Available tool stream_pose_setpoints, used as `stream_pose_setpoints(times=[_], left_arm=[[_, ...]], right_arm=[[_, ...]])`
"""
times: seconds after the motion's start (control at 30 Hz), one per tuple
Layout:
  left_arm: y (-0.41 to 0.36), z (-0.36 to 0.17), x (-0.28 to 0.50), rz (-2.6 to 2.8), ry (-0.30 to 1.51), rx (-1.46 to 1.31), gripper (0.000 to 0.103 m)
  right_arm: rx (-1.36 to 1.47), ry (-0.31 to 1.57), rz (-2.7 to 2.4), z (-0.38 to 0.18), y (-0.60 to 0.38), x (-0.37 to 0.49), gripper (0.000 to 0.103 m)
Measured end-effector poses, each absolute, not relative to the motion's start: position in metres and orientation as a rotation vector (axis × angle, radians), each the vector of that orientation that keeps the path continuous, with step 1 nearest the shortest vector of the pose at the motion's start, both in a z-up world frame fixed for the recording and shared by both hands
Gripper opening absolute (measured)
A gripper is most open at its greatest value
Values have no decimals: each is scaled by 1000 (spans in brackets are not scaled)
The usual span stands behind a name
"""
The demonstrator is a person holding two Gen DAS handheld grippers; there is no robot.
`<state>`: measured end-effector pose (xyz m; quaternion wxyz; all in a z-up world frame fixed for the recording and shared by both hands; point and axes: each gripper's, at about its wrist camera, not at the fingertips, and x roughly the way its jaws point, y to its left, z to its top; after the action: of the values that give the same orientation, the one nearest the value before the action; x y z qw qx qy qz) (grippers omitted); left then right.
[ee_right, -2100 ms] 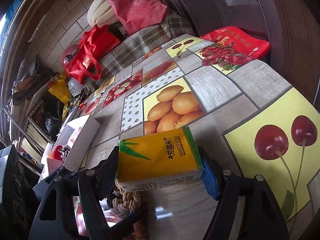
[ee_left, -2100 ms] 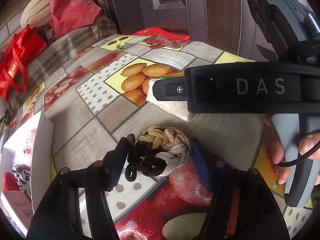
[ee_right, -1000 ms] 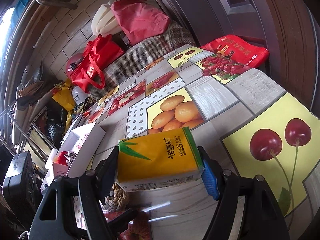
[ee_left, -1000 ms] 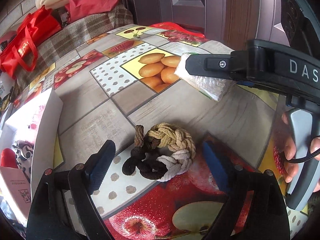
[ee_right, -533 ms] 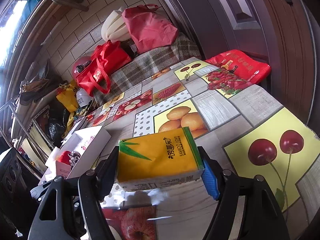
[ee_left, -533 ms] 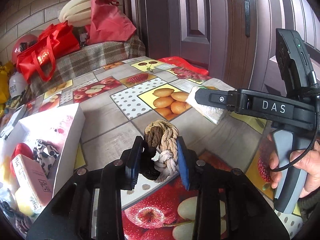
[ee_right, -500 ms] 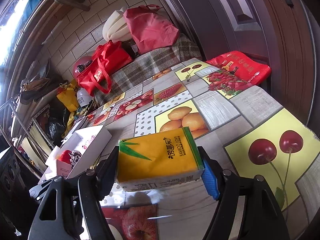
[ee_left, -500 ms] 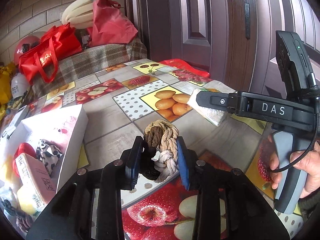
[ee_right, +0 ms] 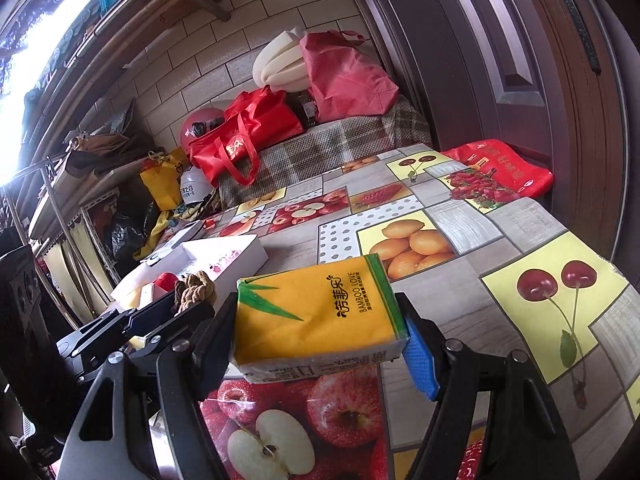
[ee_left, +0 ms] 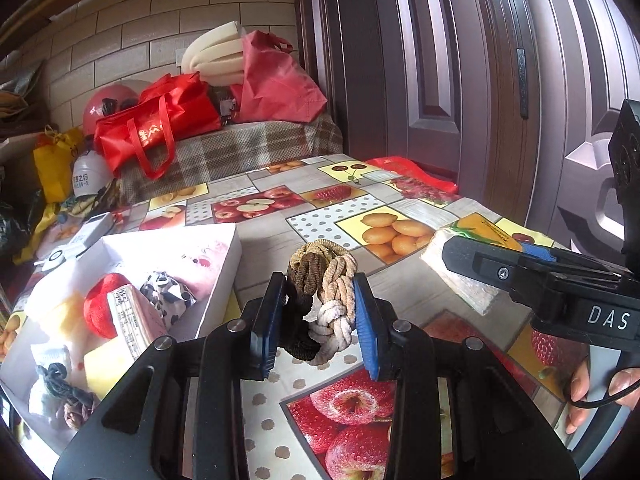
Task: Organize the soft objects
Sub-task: 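Carry the yellow tissue pack and rope knot toy over the white box, then lower both items into the box and open both tools to release them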
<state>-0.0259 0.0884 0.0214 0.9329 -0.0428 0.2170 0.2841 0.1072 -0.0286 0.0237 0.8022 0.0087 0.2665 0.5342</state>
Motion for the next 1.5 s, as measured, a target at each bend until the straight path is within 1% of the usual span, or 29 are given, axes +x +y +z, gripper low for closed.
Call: stream_pose_setpoints(times=[0.17, 0.53, 0.83, 1.07, 1.3, 1.5], left_arm=[[87, 21, -35, 586, 435, -87, 32], [81, 24, -61, 574, 380, -65, 33], [96, 25, -107, 634, 344, -77, 33], [132, 23, -159, 757, 321, -136, 33], [175, 17, -210, 897, 323, -178, 33], [204, 11, -227, 964, 331, -227, 33]], right_arm=[[31, 568, 1128, 24, -31, 104, 74], [-22, 487, 1117, 31, -27, 82, 74], [-106, 403, 1150, 35, -17, 49, 74], [-189, 347, 1211, 36, -1, 14, 73], [-256, 347, 1293, 31, 25, -15, 73], [-299, 348, 1343, 22, 52, -37, 73]])
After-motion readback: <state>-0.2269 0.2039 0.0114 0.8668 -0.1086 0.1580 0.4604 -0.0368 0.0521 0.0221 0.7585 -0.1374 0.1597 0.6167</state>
